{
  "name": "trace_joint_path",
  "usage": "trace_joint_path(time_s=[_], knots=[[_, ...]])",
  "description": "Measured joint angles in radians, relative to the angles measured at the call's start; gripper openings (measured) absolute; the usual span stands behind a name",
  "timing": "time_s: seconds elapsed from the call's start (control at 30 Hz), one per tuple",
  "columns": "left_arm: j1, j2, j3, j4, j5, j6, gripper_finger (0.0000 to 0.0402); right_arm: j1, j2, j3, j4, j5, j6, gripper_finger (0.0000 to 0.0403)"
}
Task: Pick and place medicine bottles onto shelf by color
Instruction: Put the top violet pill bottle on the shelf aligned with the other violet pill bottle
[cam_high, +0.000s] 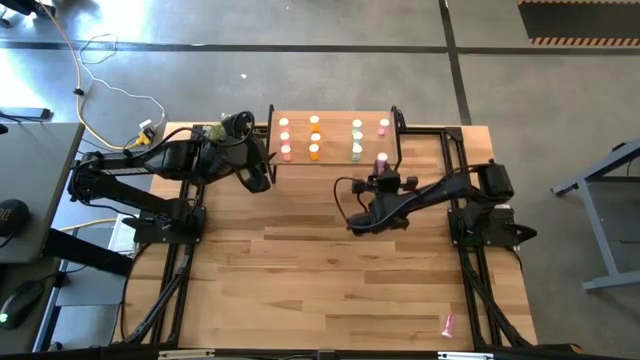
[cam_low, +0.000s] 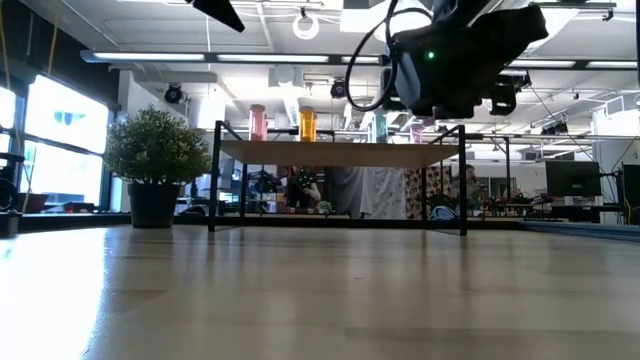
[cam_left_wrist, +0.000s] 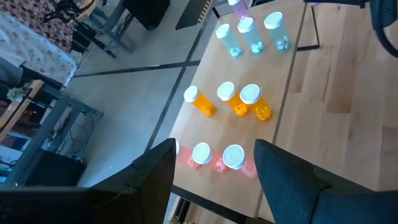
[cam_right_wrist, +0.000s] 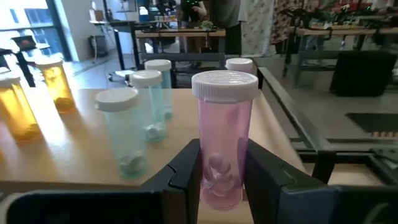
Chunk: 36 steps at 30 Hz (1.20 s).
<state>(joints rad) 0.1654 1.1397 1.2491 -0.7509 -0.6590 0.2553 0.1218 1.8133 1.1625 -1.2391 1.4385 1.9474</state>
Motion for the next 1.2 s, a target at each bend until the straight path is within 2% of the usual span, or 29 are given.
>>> trace_joint_path(time_s=[0.33,0.7,0.97,1.2], knots=[[0.0,0.0,0.0,0.015,-0.008,0.01,0.0207,-0.073,0.0,0.0,-0.023,-0.057,-0.06,0.0097],[0.0,0.0,0.0,0.021,-0.008,0.01,0.0207,-0.129,0.0,0.0,0.043,-0.072,-0.09,0.0098],[0.0,0.001,0.0,0.021,-0.009,0.01,0.0207,-0.154,0.0,0.0,0.123,-0.096,-0.182,0.0099],[0.0,0.001,0.0,0.021,-0.01,0.01,0.0207,-0.169,-0.001,0.0,0.126,-0.12,-0.2,0.0099]])
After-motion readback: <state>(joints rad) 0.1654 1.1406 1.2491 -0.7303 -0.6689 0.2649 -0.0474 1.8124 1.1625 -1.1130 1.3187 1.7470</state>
